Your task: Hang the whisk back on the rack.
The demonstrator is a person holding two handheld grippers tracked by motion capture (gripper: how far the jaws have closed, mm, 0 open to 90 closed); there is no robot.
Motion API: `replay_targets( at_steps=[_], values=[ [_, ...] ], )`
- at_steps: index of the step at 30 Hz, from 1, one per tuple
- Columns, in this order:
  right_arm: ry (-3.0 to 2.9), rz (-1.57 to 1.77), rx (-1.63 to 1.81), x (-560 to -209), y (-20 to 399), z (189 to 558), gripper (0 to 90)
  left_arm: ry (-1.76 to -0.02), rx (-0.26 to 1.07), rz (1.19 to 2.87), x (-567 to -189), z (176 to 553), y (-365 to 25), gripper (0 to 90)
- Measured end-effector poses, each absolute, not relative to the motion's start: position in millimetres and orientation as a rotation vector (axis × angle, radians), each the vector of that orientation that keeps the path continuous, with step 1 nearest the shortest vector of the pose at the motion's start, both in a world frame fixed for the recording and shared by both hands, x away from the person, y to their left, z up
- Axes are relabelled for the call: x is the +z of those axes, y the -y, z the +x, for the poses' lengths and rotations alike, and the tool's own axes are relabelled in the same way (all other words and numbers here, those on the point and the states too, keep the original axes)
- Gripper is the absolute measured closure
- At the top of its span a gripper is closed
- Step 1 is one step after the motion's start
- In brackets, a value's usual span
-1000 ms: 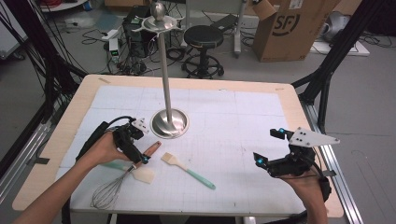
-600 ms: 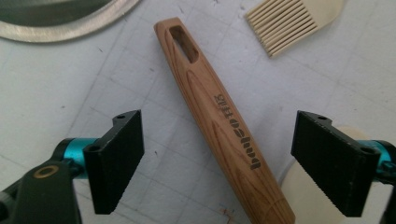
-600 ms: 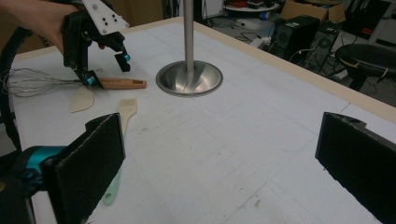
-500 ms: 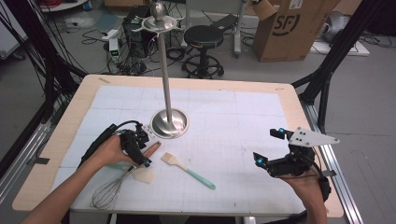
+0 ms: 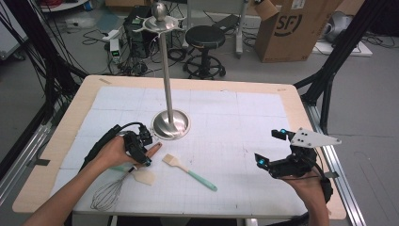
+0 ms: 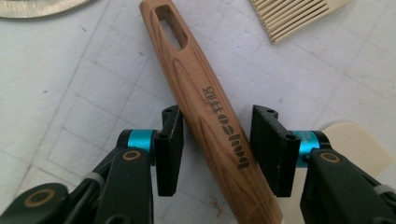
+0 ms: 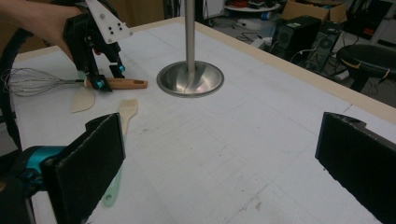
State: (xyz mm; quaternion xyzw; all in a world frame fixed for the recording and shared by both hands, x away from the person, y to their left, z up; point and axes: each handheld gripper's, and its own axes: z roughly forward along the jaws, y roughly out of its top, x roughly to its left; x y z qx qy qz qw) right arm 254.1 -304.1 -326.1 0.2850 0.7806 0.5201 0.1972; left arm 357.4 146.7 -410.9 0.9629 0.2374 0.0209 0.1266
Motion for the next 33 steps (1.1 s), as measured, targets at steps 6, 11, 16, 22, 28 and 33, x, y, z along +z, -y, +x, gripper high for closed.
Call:
replay_targets(
  at_steps=[6,11,16,22,28,33],
  values=[
    [-2.183,0.794,1.453,-324.9,304.5,253.3,0.0,-0.743,0.073,2.821,-409.9,358.2,-144.4,60.0],
    [-2.177,0.799,1.456,-324.5,305.8,253.3,0.0,-0.723,0.08,2.844,-408.9,358.4,-144.4,64.7],
    [-2.181,0.793,1.45,-324.1,304.9,253.2,0.0,-0.715,0.111,2.859,-407.8,357.3,-143.6,69.5],
    [-2.18,0.79,1.451,-324.2,305.0,253.2,0.0,-0.614,0.147,2.886,-406.1,352.3,-145.6,69.9],
    [-2.172,0.792,1.451,-323.9,305.5,253.2,0.0,-0.519,0.148,2.836,-395.6,347.6,-150.7,70.0],
    [-2.171,0.792,1.449,-323.7,305.8,253.6,0.0,-0.455,0.15,2.733,-372.8,340.4,-158.7,70.0]
  ],
)
